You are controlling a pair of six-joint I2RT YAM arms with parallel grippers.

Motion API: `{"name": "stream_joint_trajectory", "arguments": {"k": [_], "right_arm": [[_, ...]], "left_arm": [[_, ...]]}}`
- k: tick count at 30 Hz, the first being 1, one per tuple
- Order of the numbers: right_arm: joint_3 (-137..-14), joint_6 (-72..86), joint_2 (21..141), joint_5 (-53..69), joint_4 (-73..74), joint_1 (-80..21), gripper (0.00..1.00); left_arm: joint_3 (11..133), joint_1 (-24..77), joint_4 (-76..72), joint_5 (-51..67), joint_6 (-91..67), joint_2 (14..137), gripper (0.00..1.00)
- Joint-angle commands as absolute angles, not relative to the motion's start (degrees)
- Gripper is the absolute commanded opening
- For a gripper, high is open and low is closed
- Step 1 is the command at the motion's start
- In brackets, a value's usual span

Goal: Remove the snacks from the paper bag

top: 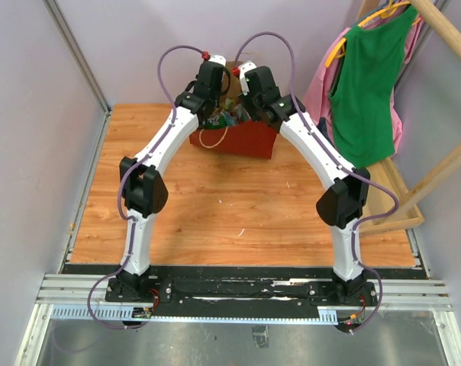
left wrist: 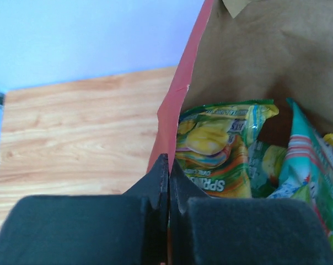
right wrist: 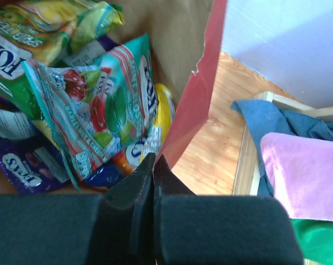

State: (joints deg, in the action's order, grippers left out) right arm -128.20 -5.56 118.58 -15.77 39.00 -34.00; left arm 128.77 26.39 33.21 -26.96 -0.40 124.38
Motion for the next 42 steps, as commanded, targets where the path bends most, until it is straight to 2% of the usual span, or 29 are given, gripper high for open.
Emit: {"name": "stream_joint_trajectory", "arguments": {"k": [1, 8, 13, 18, 25, 30, 36, 42], "right_arm": [[-124.91, -7.68, 111.41, -13.07, 21.91, -32.2, 0.01], [-77.3, 1.81, 88.06, -8.42, -6.76, -32.25, 0.03], [-58.41, 7.57, 78.34, -6.91, -16.11, -33.29, 0.07], [-49.87, 13.69, 78.16, -7.14, -20.35, -33.84, 0.15], [-46.26, 19.6, 80.9, -10.2, -15.93, -36.56, 0.11], [-41.43, 19.03, 78.24, -18.05, -15.64, -41.08, 0.12], [-32.74, 26.58, 76.36, -22.28, -16.98, -41.74, 0.12], [-33.85, 26.86, 80.54, -23.75, -15.52, -41.75, 0.12]], "left_arm": [[124.43, 26.89, 12.54, -34.28, 4.25, 117.62, 0.0], [65.35, 26.89, -21.0, -32.43, -6.46, 86.14, 0.01], [45.24, 26.89, -26.34, -28.83, -11.27, 70.97, 0.0], [36.73, 27.15, -25.23, -25.15, -15.5, 66.37, 0.01], [26.41, 29.83, -27.4, -26.24, -21.82, 65.88, 0.0], [23.81, 34.05, -27.81, -29.36, -23.0, 65.86, 0.01], [19.91, 38.79, -30.52, -33.62, -26.93, 67.23, 0.01], [20.7, 39.37, -31.4, -34.66, -29.37, 73.31, 0.01]]}}
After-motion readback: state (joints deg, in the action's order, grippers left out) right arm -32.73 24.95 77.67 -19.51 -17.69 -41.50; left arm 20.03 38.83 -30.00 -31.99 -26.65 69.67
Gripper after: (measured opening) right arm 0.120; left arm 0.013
